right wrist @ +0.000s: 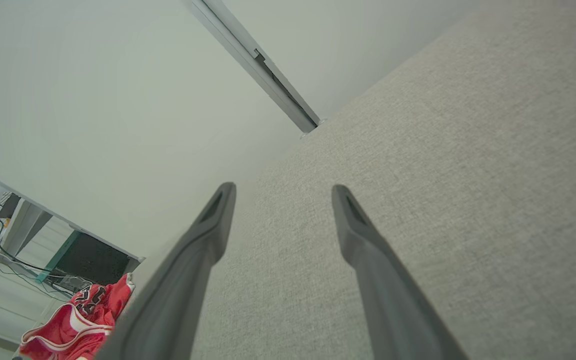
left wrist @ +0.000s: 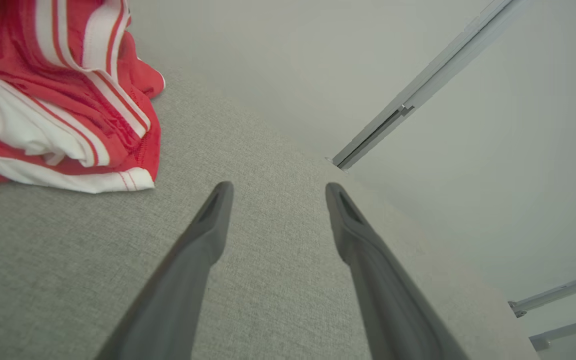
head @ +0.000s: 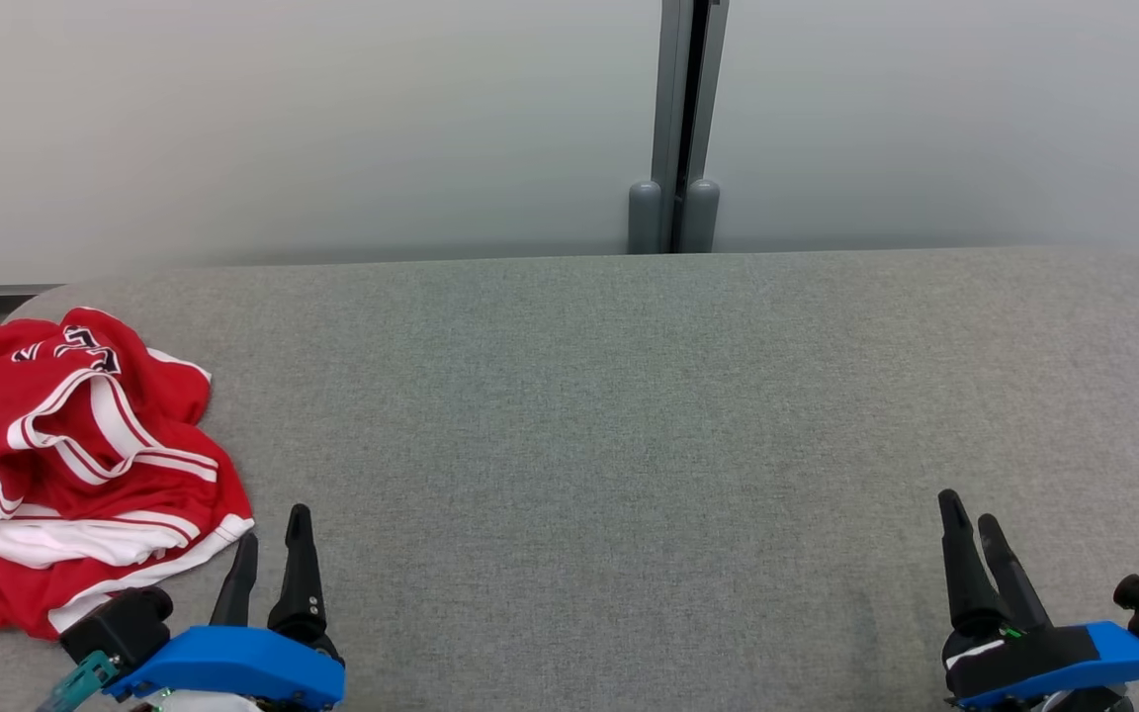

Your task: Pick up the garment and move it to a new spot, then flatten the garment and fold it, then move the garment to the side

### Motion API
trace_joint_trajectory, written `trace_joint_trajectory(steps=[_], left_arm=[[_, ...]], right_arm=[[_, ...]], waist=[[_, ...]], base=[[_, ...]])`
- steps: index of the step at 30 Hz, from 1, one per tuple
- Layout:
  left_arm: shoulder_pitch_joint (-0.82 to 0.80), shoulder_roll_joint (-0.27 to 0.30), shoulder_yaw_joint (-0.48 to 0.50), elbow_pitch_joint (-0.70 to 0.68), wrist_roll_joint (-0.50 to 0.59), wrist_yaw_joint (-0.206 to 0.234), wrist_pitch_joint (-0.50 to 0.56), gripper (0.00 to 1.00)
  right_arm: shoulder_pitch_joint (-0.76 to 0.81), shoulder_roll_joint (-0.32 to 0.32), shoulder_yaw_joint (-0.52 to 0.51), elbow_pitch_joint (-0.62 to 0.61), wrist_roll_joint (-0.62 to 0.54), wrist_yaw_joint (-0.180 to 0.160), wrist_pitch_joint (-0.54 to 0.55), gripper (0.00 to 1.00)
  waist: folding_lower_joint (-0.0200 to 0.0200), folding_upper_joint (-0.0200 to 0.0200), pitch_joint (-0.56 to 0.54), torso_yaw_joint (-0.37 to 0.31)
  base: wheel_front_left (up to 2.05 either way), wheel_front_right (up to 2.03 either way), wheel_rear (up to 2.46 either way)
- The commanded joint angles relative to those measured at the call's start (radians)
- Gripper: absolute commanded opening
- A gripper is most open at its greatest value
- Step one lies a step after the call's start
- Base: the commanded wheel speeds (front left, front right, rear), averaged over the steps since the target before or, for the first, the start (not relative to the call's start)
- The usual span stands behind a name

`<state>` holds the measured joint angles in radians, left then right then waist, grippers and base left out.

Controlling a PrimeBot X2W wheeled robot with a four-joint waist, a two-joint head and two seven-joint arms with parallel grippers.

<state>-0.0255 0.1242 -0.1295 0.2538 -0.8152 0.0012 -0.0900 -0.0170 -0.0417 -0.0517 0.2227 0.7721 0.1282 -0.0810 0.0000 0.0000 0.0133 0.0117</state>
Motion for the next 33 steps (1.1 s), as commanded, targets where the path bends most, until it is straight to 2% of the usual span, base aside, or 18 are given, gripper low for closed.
trace_joint_trajectory(steps=[1,23,33], left_arm=[[-0.006,0.012,-0.009,-0.008,0.032,0.009,-0.009,1.00],[-0.013,0.052,-0.098,-0.013,0.269,0.056,-0.063,1.00],[-0.009,0.058,-0.119,-0.013,0.336,0.076,-0.088,1.00]], right_arm=[[-0.003,-0.007,-0.003,-0.015,-0.034,0.002,-0.010,1.00],[0.014,-0.009,0.003,-0.034,-0.271,0.003,-0.057,1.00],[0.021,-0.010,0.009,-0.029,-0.360,0.003,-0.074,1.00]], waist=[[0.0000,0.0000,0.000,0.001],[0.0000,0.0000,0.008,0.003],[0.0000,0.0000,0.009,0.007]], base=[[0.00,0.00,0.00],[0.00,0.00,0.00],[0.00,0.00,0.00]])
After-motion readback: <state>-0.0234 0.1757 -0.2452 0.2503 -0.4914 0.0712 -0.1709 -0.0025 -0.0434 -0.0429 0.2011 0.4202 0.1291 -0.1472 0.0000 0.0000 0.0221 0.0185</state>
